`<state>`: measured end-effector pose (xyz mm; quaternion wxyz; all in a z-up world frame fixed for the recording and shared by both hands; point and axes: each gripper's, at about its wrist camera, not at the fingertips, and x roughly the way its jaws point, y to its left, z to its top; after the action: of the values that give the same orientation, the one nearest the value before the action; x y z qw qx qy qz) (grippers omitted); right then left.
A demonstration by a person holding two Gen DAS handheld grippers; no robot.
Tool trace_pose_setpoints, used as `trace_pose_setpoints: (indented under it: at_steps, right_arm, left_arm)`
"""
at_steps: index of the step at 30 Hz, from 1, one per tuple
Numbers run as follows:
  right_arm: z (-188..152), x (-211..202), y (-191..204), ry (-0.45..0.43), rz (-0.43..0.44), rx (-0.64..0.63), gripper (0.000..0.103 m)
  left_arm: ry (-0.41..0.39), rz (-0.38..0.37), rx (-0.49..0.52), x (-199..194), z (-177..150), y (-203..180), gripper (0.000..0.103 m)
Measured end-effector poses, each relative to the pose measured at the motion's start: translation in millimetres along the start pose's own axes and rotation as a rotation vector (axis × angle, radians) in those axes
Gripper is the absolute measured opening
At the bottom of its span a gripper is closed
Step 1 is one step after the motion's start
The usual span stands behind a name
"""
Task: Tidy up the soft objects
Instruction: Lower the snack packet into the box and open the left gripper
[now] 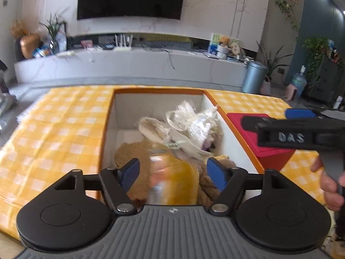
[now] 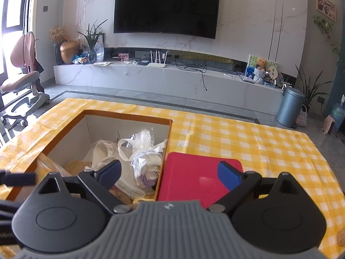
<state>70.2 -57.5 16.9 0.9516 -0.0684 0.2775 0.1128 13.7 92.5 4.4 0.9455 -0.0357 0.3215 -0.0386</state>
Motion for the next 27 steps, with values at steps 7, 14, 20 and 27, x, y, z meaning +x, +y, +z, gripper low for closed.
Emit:
trace_pose_setpoints:
  at_steps: [7, 14, 20, 27]
  right_arm:
    - [-24.4, -28.5, -10.9, -0.018, -0.056, 0.043, 0.094]
    - [-52.1, -48.6, -21.2, -0.051, -0.167, 0.065, 0.094]
    - [-57.2, -49.8, -16.3, -0.069, -0.119, 0.046, 0.094]
    - [-58.5, -53.3, -15.5, -0.080, -0.096, 0.058, 0.094]
  left_arm:
    - [-0.146, 0.087, 0.081, -22.5, 0.1, -30.8, 0.099]
    - [-0.287, 0.068, 0.049, -35.8, -4.1, -57.6, 0.099]
    - [-0.293, 0.063, 0.045, -37.7, -8.5, -70.6, 0.099]
    - [-0.269, 0.062, 0.028, -30.9, -15.5, -75.0, 0.099]
